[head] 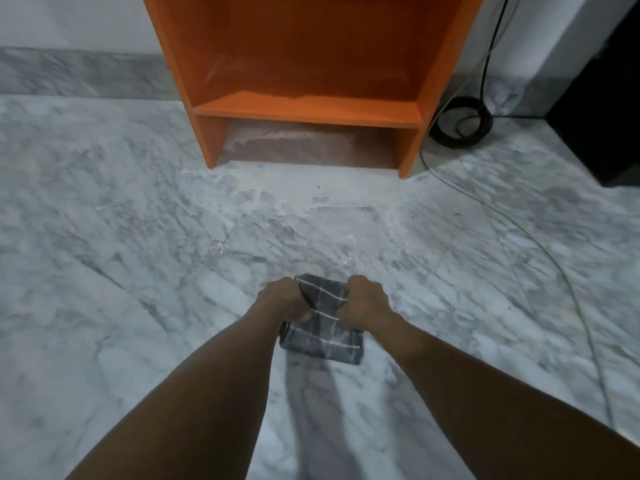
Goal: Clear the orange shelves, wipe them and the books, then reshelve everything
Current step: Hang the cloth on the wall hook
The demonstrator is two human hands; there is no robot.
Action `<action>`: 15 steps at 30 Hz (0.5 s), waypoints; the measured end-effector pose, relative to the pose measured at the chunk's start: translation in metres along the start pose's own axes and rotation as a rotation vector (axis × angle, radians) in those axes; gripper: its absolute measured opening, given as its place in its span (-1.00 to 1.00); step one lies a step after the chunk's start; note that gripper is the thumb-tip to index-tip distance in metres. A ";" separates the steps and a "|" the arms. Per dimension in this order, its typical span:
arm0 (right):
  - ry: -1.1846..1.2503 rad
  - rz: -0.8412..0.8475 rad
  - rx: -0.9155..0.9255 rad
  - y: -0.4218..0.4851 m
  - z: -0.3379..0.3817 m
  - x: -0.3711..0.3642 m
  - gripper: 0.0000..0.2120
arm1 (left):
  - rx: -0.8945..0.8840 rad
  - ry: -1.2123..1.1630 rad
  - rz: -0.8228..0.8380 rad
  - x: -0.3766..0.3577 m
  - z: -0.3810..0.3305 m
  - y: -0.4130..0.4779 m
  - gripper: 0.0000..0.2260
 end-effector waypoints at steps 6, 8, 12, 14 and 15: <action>0.372 -0.148 -0.030 0.008 0.002 0.062 -0.74 | -0.102 -0.231 -0.180 0.044 -0.031 0.004 -0.72; 0.454 -0.228 -0.010 0.011 0.008 0.098 -0.78 | -0.173 -0.308 -0.240 0.072 -0.050 0.002 -0.75; 0.577 -0.343 0.033 0.008 0.032 0.185 -0.77 | -0.318 -0.392 -0.377 0.146 -0.095 -0.016 -0.83; 0.601 -0.366 0.064 -0.001 0.053 0.240 -0.74 | -0.405 -0.415 -0.448 0.194 -0.119 -0.037 -0.80; 0.612 -0.370 0.082 -0.009 0.065 0.269 -0.74 | -0.421 -0.409 -0.479 0.219 -0.131 -0.052 -0.79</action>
Point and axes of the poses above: each hand's wrist, its own y-axis towards the middle knuckle, its own x-axis out of the back of the hand, z = x × y, the point moved 3 cm from there along y, towards the middle knuckle, and after that the axes turned 13 degrees about -y, right-handed, at the moved point
